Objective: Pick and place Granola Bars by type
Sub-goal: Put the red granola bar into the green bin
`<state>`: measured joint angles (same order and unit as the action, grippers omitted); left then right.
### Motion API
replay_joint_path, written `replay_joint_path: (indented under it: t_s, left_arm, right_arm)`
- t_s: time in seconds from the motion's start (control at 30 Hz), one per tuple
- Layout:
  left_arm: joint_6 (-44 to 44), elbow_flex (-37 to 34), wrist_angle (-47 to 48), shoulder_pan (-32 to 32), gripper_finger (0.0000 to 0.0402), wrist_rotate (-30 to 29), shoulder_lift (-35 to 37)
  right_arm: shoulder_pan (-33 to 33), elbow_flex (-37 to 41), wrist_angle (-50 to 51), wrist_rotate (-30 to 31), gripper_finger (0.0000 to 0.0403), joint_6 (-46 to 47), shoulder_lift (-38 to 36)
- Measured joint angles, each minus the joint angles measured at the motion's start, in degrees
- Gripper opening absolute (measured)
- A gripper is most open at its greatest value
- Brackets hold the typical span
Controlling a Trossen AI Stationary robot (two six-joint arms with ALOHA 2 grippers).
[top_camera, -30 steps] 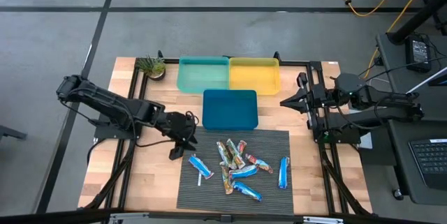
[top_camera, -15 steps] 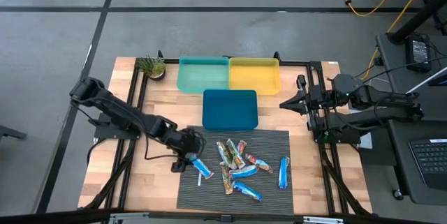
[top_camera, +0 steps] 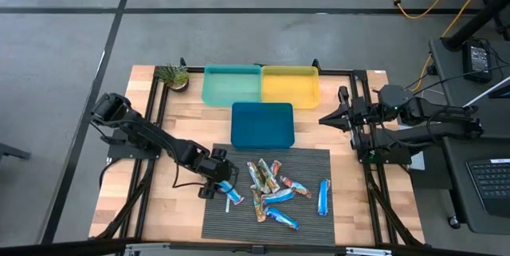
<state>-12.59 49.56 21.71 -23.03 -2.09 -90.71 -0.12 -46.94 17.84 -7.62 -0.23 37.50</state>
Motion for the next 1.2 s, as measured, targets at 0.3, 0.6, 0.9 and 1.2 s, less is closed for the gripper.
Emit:
replay_joint_path:
  t_s: [0.3, 0.6, 0.9, 1.2]
  left_arm:
    - [0.89, 0.0, -3.55, -1.78, 0.0255, 0.55, -4.23]
    - [-4.58, 0.06, -4.69, -2.91, 0.0255, 0.48, -7.13]
    - [-6.32, 0.07, -4.78, -2.86, 0.0218, 0.0, -7.16]
    - [-6.38, 0.0, -5.52, -2.84, 0.0132, 0.17, -7.22]
  right_arm:
    - [0.0, 0.0, 0.64, -0.02, 0.0021, 0.09, -0.02]
    - [-0.01, 0.0, 0.9, -0.04, 0.0021, 0.02, -0.02]
    - [-0.02, 0.0, 0.9, -0.06, 0.0021, 0.01, -0.02]
    - [0.0, 0.0, 0.88, -0.07, 0.0021, 0.0, -0.02]
